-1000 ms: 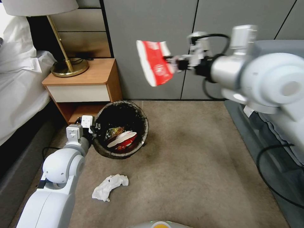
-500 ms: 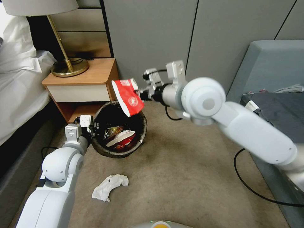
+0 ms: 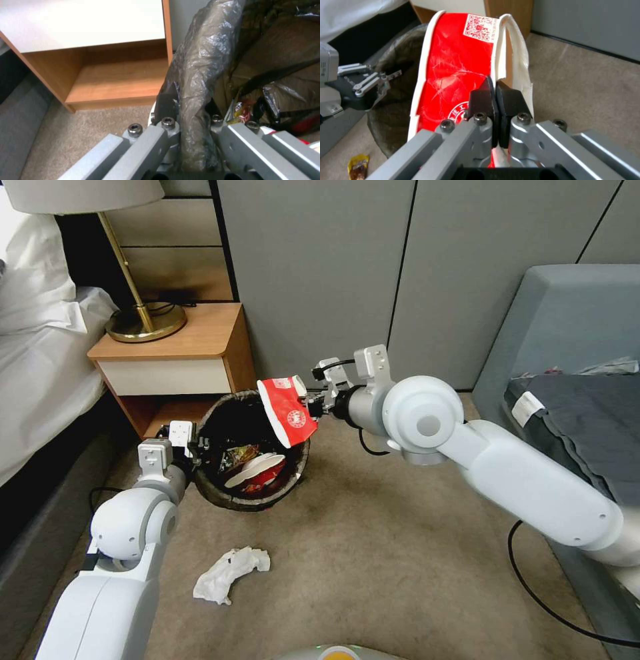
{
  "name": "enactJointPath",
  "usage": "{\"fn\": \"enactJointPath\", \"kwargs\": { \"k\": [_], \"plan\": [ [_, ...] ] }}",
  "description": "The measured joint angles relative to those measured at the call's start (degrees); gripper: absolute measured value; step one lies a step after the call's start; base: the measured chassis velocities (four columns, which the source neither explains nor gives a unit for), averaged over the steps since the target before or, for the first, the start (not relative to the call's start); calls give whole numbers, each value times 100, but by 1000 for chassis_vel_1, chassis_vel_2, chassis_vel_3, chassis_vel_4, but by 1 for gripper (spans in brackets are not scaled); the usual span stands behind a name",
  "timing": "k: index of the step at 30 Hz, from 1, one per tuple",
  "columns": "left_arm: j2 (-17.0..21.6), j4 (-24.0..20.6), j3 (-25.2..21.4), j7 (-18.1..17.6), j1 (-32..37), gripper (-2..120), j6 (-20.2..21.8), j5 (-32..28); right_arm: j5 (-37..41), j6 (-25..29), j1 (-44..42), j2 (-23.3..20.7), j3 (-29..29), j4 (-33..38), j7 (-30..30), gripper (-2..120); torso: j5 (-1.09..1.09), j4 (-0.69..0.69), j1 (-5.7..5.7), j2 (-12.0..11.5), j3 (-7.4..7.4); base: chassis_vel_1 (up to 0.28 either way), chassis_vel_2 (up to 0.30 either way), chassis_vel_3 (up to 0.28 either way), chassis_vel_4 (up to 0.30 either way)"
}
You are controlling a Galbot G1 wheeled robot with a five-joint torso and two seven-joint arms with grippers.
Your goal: Pick up the trash bin, then pick up the garbage from the floor and place it into the trash bin.
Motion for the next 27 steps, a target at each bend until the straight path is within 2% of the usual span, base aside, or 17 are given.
{"fn": "enactJointPath", "kwargs": {
  "k": [2,8,17,21,24,25,27],
  "plan": [
    [1,2,-4,0,3,0,0,0,-14,0,12,41,-30,-28,1,0,0,0,0,0,0,0,0,0,0],
    [-8,16,-9,5,12,0,0,2,-53,0,173,597,-401,-354,130,0,-1,1,0,0,0,0,0,0,0],
    [11,41,-9,7,-16,0,0,0,-97,0,187,788,-524,-476,196,0,-1,0,0,0,0,0,0,0,0],
    [9,41,-9,7,-7,0,0,-3,-94,0,187,768,-516,-486,221,9,-1,0,0,0,0,0,0,0,0],
    [-2,41,-14,8,-5,0,0,-2,-84,0,163,709,-462,-526,310,28,0,0,0,0,0,0,0,0,0],
    [-2,41,-14,8,-5,0,0,-2,-84,0,163,709,-462,-526,310,28,0,0,0,0,0,0,0,0,0],
    [-6,41,-19,8,-11,0,0,-2,-83,-1,151,644,-448,-532,320,35,0,0,0,0,0,0,0,0,0]
  ]
}}
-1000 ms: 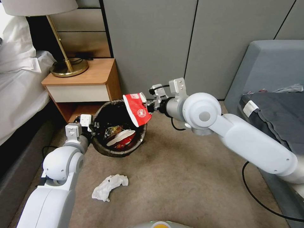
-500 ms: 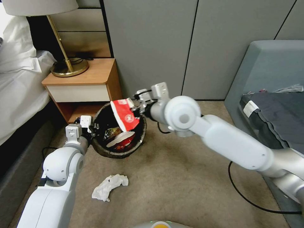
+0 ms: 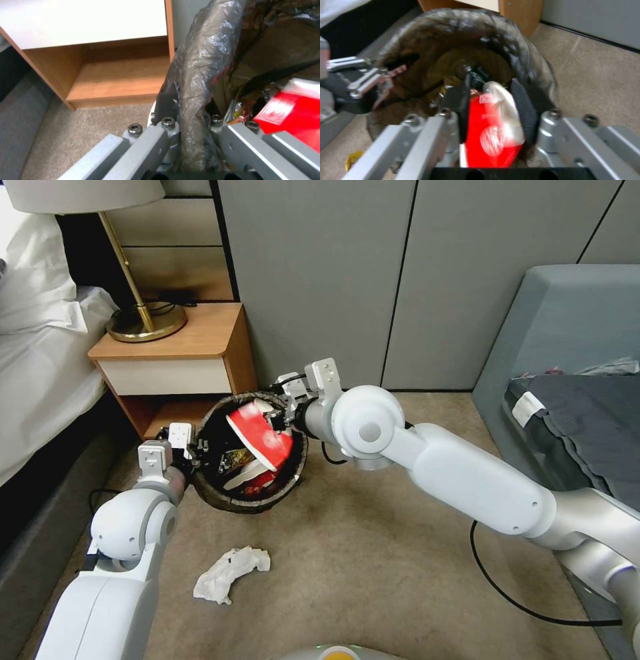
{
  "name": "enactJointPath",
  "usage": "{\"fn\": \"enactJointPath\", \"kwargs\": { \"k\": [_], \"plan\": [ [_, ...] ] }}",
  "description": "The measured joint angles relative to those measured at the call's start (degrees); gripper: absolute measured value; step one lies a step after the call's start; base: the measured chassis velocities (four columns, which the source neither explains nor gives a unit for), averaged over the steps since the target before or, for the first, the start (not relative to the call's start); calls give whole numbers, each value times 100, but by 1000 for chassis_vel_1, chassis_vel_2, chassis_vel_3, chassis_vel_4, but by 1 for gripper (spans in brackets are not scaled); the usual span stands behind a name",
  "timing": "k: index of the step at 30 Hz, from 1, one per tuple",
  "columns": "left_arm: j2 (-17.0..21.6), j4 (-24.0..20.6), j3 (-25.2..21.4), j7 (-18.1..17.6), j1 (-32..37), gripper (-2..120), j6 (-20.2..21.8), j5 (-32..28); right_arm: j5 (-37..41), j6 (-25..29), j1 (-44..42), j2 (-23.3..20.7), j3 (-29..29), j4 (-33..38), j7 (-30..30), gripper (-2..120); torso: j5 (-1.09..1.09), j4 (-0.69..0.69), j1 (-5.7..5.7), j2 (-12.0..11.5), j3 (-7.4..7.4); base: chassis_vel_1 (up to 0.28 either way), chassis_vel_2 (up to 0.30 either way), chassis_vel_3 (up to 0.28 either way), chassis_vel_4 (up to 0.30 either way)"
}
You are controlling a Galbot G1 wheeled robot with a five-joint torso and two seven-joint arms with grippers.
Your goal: Pick up the trash bin, then pick up the garbage from the floor and place it into the trash bin.
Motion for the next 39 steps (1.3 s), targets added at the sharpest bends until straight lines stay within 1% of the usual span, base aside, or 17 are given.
{"fn": "enactJointPath", "kwargs": {
  "k": [3,5,7,9,13,15,21,24,25,27,31,32,33,34,35,37,39],
  "plan": [
    [-8,0,-13,0,-15,0,0,-6,-2,0,-8,-60,16,-3,4,44,0,-1,0,0,0,0,0,0,0],
    [-9,0,-26,0,-25,0,0,-22,17,0,-19,-146,68,-9,37,58,0,-1,0,0,0,0,0,0,0],
    [-11,0,-28,0,-26,0,0,-24,31,0,-20,-154,79,-9,45,59,0,-1,0,0,0,0,0,0,0],
    [-14,0,-37,1,-34,0,0,-32,146,0,-27,-155,136,-16,117,73,0,-1,0,0,0,0,0,0,0],
    [-14,0,-39,3,-39,0,0,-34,185,0,-36,-137,152,-19,135,80,0,0,0,0,0,0,0,0,0],
    [-14,1,-47,6,-44,0,0,-40,240,16,-52,-118,229,15,139,92,0,0,0,0,0,0,0,0,0],
    [-2,-20,-86,4,-33,0,0,-93,-94,116,-23,-300,807,305,87,100,0,2,0,0,0,0,0,0,0],
    [44,-89,-119,-40,1,0,0,-175,-1590,577,-37,-1031,1543,456,-608,100,0,1,0,0,-1,0,0,0,0],
    [44,-89,-119,-40,1,0,0,-175,-1590,577,-37,-1031,1543,456,-608,100,0,1,0,0,-1,0,0,0,0],
    [52,-169,-125,-117,-2,0,0,-289,-3220,1336,-518,-1748,2282,482,-1297,100,3,0,0,0,0,0,0,0,0],
    [50,-222,-125,-160,-3,0,0,-318,-3871,1672,-1161,-2077,2996,508,-1566,100,2,-2,0,0,-1,0,0,0,0],
    [51,-271,-109,-209,9,0,0,-337,-4540,1897,-1993,-2227,3844,522,-1765,100,5,-2,0,0,0,0,0,0,0],
    [48,-298,-85,-243,22,0,0,-350,-5160,2087,-2735,-2215,4534,546,-1959,100,2,-2,0,0,-1,0,0,0,0],
    [48,-298,-85,-243,22,0,0,-350,-5160,2087,-2735,-2215,4534,546,-1959,100,2,-2,0,0,-1,0,0,0,0],
    [38,-318,-73,-271,36,0,0,-368,-5676,2259,-3369,-2116,5047,553,-2094,100,0,-4,0,0,-1,0,0,0,0],
    [36,-330,-69,-282,50,0,0,-369,-5960,2364,-3740,-2029,5303,556,-2167,100,5,-5,0,0,-1,0,0,0,0],
    [32,-374,-62,-299,114,0,0,-377,-6805,2711,-4750,-1558,5916,622,-2309,100,0,-3,0,0,-1,0,0,0,0]
  ]
}}
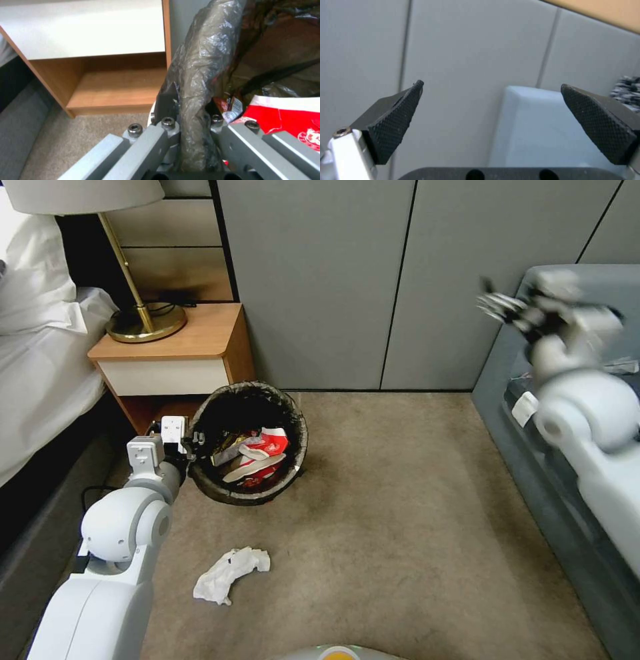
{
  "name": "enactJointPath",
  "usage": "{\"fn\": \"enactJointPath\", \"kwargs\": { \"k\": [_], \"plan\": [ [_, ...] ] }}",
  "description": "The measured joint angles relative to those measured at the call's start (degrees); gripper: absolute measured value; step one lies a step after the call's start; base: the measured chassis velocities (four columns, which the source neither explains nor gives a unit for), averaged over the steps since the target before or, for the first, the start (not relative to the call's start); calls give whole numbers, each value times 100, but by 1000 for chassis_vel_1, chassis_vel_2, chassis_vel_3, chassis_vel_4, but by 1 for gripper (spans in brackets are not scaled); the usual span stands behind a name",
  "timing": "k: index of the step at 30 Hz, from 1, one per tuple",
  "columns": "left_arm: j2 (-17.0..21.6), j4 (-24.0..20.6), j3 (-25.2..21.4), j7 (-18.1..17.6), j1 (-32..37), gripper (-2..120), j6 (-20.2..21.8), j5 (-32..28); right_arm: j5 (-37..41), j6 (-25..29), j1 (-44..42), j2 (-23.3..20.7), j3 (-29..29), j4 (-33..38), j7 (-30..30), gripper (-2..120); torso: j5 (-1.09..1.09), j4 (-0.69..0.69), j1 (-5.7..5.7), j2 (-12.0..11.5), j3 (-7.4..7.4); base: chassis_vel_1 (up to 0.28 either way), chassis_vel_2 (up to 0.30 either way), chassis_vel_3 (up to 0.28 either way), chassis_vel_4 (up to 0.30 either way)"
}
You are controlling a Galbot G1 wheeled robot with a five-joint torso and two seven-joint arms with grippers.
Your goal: Pick up the trash bin, then pick up the garbage from the floor and place it into the trash bin.
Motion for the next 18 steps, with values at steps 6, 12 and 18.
{"fn": "enactJointPath", "kwargs": {
  "k": [6,12,18],
  "plan": [
    [42,-67,-44,1,62,0,0,-58,-818,291,-854,618,306,129,-175,100,0,4,0,0,0,0,0,0,0],
    [67,-169,-82,53,160,0,0,-106,-1384,552,-1347,1167,462,56,-275,100,0,2,0,0,1,0,0,0,0],
    [50,-191,-74,128,170,0,0,-110,-1571,659,-1412,1457,478,-81,-275,100,0,3,0,0,1,0,0,0,0]
  ]
}}
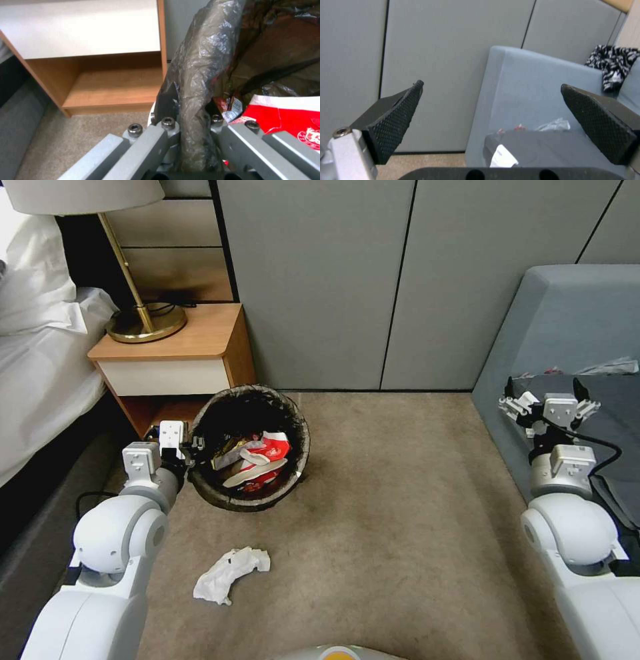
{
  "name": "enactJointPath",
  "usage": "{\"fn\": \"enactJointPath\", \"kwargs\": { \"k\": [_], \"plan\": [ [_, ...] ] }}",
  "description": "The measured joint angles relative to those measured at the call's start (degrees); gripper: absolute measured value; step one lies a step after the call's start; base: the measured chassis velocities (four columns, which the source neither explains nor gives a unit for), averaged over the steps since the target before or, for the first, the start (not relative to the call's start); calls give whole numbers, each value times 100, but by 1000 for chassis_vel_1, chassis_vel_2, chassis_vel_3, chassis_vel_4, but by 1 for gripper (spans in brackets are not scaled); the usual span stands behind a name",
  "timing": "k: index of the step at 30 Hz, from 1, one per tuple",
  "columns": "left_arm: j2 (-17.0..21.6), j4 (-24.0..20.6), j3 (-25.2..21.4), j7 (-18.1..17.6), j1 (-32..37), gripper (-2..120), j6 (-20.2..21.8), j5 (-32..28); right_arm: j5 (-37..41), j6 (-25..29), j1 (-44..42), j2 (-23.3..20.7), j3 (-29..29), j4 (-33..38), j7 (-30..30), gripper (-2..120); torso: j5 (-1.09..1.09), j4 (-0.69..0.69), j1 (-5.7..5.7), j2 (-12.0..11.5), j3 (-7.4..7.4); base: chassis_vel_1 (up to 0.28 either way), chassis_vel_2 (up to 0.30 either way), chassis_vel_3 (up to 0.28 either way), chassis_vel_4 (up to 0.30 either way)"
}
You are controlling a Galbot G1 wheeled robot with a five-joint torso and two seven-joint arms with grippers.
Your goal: Pick up the trash bin, then pick up the garbage from the floor and place it into the trash bin.
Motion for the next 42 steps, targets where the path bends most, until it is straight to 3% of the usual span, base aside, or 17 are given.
{"fn": "enactJointPath", "kwargs": {
  "k": [5,42],
  "plan": [
    [-16,-28,25,34,-4,0,0,-1,-47,19,-16,148,-64,-71,0,100,0,0,0,0,0,0,0,0,0],
    [45,5,24,-133,-138,0,0,-308,-21,36,157,105,-255,-295,22,100,0,0,0,0,0,9,9,8,10]
  ]
}}
